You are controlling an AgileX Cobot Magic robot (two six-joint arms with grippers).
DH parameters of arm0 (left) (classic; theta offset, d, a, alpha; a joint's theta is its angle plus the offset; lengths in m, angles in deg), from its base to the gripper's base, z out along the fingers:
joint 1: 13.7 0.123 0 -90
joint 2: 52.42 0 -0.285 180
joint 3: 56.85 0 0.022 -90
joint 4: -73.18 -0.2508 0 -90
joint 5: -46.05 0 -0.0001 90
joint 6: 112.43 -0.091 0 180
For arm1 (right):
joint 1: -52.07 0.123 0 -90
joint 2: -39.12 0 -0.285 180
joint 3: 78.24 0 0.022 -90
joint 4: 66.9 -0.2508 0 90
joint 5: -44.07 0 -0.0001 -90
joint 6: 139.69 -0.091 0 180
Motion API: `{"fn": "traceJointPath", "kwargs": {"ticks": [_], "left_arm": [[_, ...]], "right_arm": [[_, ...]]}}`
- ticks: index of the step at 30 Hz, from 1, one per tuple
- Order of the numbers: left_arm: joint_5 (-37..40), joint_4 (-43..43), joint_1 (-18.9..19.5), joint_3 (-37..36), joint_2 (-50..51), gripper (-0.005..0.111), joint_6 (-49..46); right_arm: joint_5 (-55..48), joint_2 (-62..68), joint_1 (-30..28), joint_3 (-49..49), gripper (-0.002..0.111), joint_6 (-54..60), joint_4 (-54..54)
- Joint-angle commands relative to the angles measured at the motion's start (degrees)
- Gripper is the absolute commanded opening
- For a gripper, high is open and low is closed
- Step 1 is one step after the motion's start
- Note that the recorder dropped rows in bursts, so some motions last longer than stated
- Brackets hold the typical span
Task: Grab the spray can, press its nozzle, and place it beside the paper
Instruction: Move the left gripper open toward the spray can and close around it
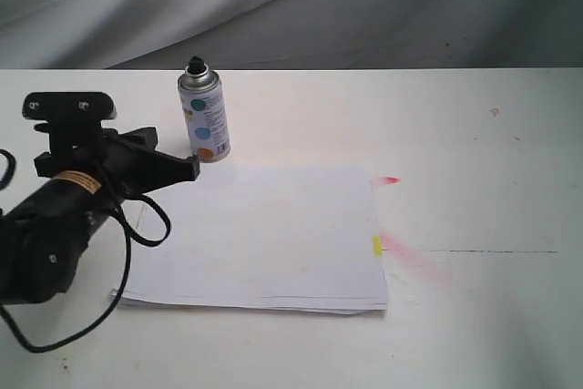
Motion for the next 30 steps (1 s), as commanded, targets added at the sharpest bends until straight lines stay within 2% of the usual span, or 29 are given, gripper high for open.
{"fn": "traceJointPath", "kwargs": {"ticks": [1,8,14,17,21,26,28,30], "left_arm": [[-12.6,-0.9,-0.3,-0.1,9.0,0.000,-0.6],[-17.9,-13.6,-0.3,-0.1,13.5,0.000,-0.2],[-19.4,-13.6,-0.3,-0.1,13.5,0.000,-0.3],[-19.4,-13.4,-0.3,-0.1,13.5,0.006,-0.6],[-19.4,-13.8,-0.3,-0.1,13.5,0.032,0.7],[-19.4,-12.9,-0.3,-0.1,13.5,0.084,14.8],[-19.4,-12.3,-0.3,-0.1,13.5,0.096,14.9],[-19.4,-11.7,-0.3,-0.1,13.5,0.100,14.5]], "right_arm": [[0.2,-0.3,-0.4,-0.2,0.000,-0.3,0.1],[0.2,-0.3,-0.4,-0.2,0.000,-0.3,0.1],[0.2,-0.3,-0.4,-0.2,0.000,-0.3,0.1],[0.2,-0.3,-0.4,-0.2,0.000,-0.3,0.1],[0.2,-0.3,-0.4,-0.2,0.000,-0.3,0.1],[0.2,-0.3,-0.4,-0.2,0.000,-0.3,0.1],[0.2,-0.3,-0.4,-0.2,0.000,-0.3,0.1],[0.2,-0.3,-0.4,-0.2,0.000,-0.3,0.1]]}}
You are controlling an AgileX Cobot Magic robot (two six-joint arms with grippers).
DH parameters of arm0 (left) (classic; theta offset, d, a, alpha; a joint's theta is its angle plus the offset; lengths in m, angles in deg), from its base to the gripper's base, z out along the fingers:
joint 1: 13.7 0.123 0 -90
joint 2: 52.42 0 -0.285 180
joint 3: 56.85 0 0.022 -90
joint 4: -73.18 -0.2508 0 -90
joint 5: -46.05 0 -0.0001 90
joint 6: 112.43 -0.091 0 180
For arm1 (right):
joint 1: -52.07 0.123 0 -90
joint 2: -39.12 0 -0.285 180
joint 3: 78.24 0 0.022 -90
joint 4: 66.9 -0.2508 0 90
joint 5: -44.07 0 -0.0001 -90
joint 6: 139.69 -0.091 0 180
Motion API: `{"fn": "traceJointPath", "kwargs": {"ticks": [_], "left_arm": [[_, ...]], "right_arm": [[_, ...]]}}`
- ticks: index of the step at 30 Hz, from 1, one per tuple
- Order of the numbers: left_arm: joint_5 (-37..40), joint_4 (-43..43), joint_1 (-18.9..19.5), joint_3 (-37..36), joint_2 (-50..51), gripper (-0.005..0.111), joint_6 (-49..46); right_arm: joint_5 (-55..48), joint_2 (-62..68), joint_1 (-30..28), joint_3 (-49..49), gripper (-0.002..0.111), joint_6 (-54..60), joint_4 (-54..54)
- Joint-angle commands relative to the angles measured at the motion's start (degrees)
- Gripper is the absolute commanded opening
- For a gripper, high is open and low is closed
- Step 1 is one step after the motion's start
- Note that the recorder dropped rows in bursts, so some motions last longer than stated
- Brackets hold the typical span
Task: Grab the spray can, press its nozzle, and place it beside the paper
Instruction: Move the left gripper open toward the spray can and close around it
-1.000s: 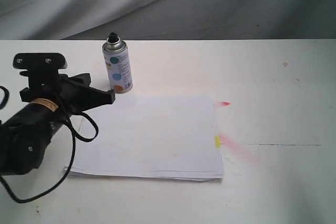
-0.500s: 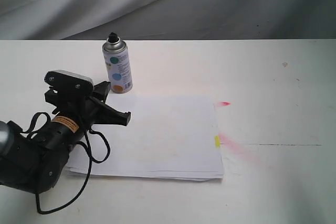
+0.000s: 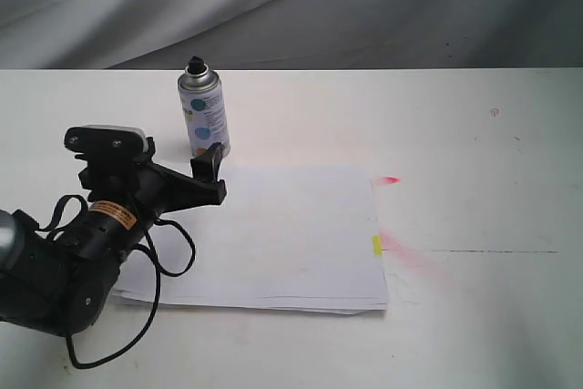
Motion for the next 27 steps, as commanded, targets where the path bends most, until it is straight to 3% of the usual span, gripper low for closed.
{"fn": "traceJointPath", "kwargs": {"ticks": [1,16,23,27], "left_arm": [[-1.0,1.5,-0.3,-0.2,0.0,0.099,1.2],[-0.5,-0.4,-0.3,0.4,0.0,0.099,-4.9],[12.3,-0.2,-0.2,7.3,0.2,0.099,-7.6],[13.3,2.3,0.0,11.3,1.5,0.099,-8.8]], "right_arm": [[0.2,-0.3,-0.4,-0.2,0.000,-0.3,0.1],[0.2,-0.3,-0.4,-0.2,0.000,-0.3,0.1],[0.2,-0.3,-0.4,-0.2,0.000,-0.3,0.1],[0.2,-0.3,-0.4,-0.2,0.000,-0.3,0.1]]}}
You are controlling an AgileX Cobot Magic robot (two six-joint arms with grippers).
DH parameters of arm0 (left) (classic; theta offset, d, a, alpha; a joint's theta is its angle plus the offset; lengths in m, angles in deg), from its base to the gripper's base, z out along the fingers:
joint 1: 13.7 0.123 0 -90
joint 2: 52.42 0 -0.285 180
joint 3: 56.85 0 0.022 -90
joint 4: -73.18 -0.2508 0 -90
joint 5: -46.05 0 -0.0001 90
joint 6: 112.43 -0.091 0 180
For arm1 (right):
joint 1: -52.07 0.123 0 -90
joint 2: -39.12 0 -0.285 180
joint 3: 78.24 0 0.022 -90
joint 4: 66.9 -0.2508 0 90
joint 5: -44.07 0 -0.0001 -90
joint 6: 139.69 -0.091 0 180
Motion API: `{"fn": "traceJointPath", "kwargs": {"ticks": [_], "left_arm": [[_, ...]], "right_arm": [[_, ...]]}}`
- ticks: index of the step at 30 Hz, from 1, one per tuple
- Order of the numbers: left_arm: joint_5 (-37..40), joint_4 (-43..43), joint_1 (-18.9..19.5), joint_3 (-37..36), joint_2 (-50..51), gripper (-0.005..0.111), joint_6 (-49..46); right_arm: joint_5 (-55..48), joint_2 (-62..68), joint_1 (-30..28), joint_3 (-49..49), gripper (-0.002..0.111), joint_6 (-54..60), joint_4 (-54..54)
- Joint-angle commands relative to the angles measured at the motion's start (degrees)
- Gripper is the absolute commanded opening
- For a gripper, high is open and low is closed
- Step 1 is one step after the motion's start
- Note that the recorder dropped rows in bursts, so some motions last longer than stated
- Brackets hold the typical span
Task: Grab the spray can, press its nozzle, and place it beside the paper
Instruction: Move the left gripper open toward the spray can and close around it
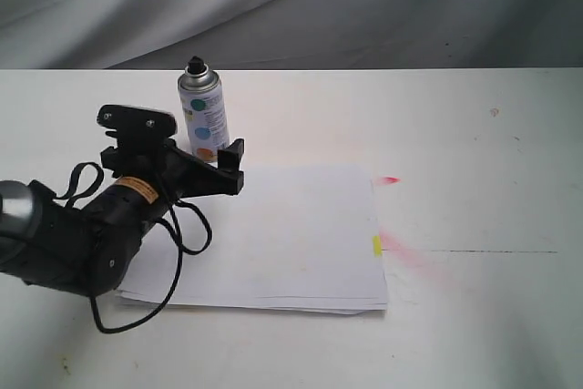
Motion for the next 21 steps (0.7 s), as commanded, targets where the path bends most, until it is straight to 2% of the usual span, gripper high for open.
{"fn": "traceJointPath", "kwargs": {"ticks": [1,6,9,12,17,21], "left_arm": [[2.3,4.3,0.0,4.4,1.6,0.099,-1.4],[1.9,5.3,0.0,6.7,5.1,0.099,-1.8],[1.6,5.2,0.0,8.6,7.6,0.099,-7.1],[1.6,5.2,0.4,11.4,10.6,0.099,-8.2],[4.0,5.0,4.8,15.7,12.3,0.099,-7.3],[4.3,-1.5,7.2,15.9,12.6,0.099,-6.6]], "right_arm": [[0.2,-0.3,-0.4,-0.2,0.000,-0.3,0.1],[0.2,-0.3,-0.4,-0.2,0.000,-0.3,0.1],[0.2,-0.3,-0.4,-0.2,0.000,-0.3,0.1],[0.2,-0.3,-0.4,-0.2,0.000,-0.3,0.1],[0.2,-0.3,-0.4,-0.2,0.000,-0.3,0.1],[0.2,-0.3,-0.4,-0.2,0.000,-0.3,0.1]]}}
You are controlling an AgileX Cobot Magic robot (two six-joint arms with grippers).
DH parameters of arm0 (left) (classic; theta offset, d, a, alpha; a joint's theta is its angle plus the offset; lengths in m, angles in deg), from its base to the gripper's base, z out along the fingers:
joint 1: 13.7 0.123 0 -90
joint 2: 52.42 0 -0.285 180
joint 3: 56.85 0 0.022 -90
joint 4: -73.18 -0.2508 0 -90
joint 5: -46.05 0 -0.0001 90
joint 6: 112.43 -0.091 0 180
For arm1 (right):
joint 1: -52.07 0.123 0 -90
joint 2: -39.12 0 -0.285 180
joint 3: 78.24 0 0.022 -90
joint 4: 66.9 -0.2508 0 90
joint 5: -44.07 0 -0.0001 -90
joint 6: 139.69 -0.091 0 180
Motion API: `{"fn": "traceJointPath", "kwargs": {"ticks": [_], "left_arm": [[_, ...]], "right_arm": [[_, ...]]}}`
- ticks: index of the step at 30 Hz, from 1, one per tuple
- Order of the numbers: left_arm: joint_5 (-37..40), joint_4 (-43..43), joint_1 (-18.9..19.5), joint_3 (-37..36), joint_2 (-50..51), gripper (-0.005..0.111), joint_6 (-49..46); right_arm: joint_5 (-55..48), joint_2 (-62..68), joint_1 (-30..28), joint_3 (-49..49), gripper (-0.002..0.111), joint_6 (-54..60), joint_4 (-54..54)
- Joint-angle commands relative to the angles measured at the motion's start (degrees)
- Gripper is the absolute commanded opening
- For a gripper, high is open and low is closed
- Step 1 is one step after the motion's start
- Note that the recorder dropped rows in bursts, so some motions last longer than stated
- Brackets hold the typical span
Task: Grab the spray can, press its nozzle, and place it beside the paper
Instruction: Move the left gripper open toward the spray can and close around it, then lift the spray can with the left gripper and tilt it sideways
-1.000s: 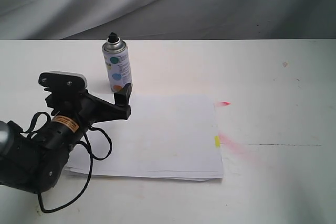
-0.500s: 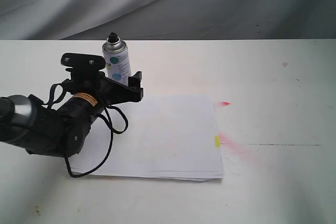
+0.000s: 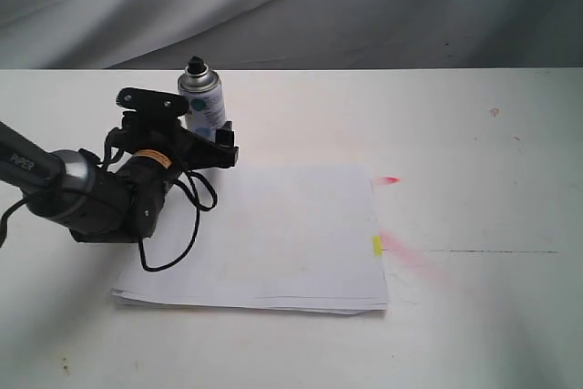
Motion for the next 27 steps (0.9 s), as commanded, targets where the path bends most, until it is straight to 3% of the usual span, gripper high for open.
{"fn": "traceJointPath", "kwargs": {"ticks": [1,13,18,27], "left_arm": [[0.8,-5.9,1.4,0.3,0.3,0.099,1.9],[1.8,-6.3,1.5,6.5,5.6,0.099,2.1],[7.4,-6.0,1.5,11.6,8.4,0.099,2.1],[7.2,-6.0,2.2,12.9,8.4,0.099,1.7]], "right_arm": [[0.2,-0.3,-0.4,-0.2,0.000,-0.3,0.1],[0.2,-0.3,-0.4,-0.2,0.000,-0.3,0.1],[0.2,-0.3,-0.4,-0.2,0.000,-0.3,0.1],[0.2,-0.3,-0.4,-0.2,0.000,-0.3,0.1]]}}
